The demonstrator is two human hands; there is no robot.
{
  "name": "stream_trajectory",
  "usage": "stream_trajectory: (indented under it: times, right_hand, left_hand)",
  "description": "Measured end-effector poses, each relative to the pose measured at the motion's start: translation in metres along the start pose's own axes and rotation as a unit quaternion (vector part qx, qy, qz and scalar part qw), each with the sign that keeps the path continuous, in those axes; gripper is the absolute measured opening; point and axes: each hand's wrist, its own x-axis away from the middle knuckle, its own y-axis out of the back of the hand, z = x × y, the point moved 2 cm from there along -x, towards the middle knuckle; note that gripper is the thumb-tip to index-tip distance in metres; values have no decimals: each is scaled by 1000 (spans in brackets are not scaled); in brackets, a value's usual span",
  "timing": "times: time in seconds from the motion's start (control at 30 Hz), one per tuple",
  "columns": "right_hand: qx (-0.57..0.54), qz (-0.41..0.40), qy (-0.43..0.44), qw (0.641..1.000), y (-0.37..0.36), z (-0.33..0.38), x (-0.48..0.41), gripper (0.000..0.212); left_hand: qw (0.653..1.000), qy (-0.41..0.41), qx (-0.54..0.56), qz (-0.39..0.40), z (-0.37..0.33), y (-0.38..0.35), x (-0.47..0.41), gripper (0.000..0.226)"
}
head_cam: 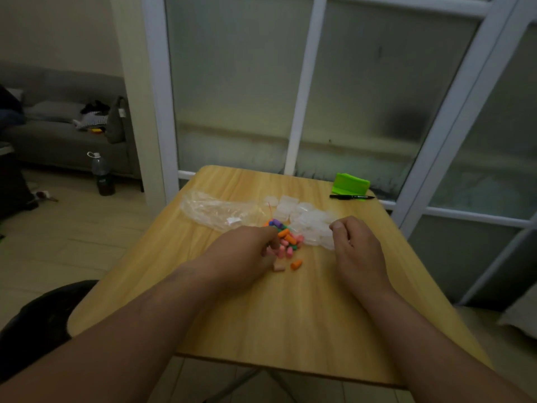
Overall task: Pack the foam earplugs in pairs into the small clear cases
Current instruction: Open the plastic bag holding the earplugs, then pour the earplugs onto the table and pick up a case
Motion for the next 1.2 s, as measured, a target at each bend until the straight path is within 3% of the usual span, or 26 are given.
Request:
stream_trajectory:
  times: [0.17, 0.37, 0.57, 0.73, 0.93, 1.07, 1.2]
  right_hand:
    - [43, 21, -11, 999, 3, -11, -4, 11]
    - [77, 86, 9, 993, 3, -6, 5, 9]
    - [82, 257, 80, 960, -9, 10, 11, 22]
    - [51, 199, 105, 973, -28, 16, 10, 17]
    - [23, 102, 72, 992, -25, 10, 0, 12]
    - [99, 14, 63, 993, -17, -1, -13, 12]
    - [186, 11, 41, 982, -18, -4, -20, 22]
  left_hand:
    - [999, -2, 22, 26, -8, 3, 0, 27]
    - [999, -22, 13, 35, -13, 0, 1, 26]
    - [998, -35, -40, -27, -15, -7, -7, 16]
    - [996, -37, -15, -85, -13, -15, -11, 13]
    - [990, -52, 23, -130, -9, -16, -15, 10]
    - [989, -32, 50, -137, -5, -13, -15, 5]
    - [972, 20, 101, -210, 5, 2, -17, 5]
